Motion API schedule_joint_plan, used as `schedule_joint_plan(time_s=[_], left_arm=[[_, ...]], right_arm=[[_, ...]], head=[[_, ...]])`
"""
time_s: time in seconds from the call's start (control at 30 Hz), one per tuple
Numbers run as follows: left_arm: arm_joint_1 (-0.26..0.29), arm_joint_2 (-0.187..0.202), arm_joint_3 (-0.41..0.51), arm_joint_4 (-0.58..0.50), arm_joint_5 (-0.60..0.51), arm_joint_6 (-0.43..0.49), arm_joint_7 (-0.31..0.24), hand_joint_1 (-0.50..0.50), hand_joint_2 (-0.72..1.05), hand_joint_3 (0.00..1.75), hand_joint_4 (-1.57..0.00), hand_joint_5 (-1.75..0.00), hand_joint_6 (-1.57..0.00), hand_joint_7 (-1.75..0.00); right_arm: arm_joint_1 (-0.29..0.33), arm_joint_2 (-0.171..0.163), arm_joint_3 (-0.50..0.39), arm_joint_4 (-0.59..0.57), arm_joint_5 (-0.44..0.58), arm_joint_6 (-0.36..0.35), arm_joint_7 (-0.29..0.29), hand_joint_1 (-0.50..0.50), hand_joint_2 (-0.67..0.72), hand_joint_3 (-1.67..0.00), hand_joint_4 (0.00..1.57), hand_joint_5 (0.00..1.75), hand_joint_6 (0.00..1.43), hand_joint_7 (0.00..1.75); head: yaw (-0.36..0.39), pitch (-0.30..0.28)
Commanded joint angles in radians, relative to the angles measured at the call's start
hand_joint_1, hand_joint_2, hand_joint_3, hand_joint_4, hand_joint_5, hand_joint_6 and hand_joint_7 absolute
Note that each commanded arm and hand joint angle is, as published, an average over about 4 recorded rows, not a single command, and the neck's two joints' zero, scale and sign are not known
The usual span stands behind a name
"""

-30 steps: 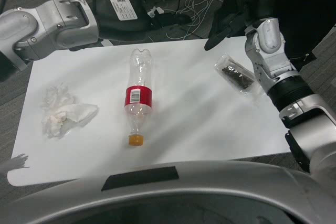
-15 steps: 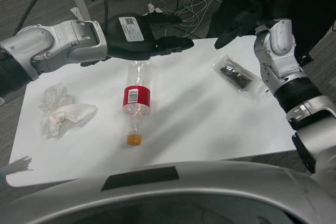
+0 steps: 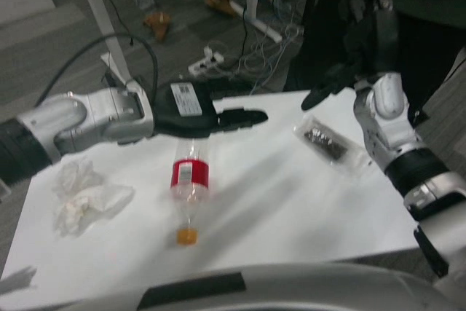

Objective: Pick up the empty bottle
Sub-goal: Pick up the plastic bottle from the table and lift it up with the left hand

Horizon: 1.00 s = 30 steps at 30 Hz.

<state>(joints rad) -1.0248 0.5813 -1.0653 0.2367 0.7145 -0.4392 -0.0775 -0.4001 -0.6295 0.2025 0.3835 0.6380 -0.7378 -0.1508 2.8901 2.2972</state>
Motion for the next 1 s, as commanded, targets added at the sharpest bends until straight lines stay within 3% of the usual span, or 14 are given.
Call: schedule_joint_plan(time_s=[0.03,0.6,1.0], left_arm=[[0.011,-0.010,-0.012,0.007,0.019,-0.006,0.008,-0.50,-0.55,0.00,0.00,0.00,0.00,0.00],[0.035,-0.021,-0.016,0.038,0.016,-0.006,0.008,-0.50,-0.55,0.00,0.00,0.00,0.00,0.00],[0.035,-0.014,-0.120,0.120,-0.085,-0.040,0.002,-0.50,-0.55,0.00,0.00,0.00,0.00,0.00]], right_arm=[[0.013,-0.024,-0.002,0.014,0.014,-0.014,-0.001,-0.46,0.60,0.00,0.00,0.00,0.00,0.00],[0.003,-0.039,0.028,0.064,0.029,-0.014,-0.001,-0.46,0.60,0.00,0.00,0.00,0.00,0.00],[-0.005,-0.030,0.059,0.094,0.032,-0.014,-0.001,-0.46,0.60,0.00,0.00,0.00,0.00,0.00]], head=[[-0.009,0.019],[0.023,-0.041],[0.025,-0.046]])
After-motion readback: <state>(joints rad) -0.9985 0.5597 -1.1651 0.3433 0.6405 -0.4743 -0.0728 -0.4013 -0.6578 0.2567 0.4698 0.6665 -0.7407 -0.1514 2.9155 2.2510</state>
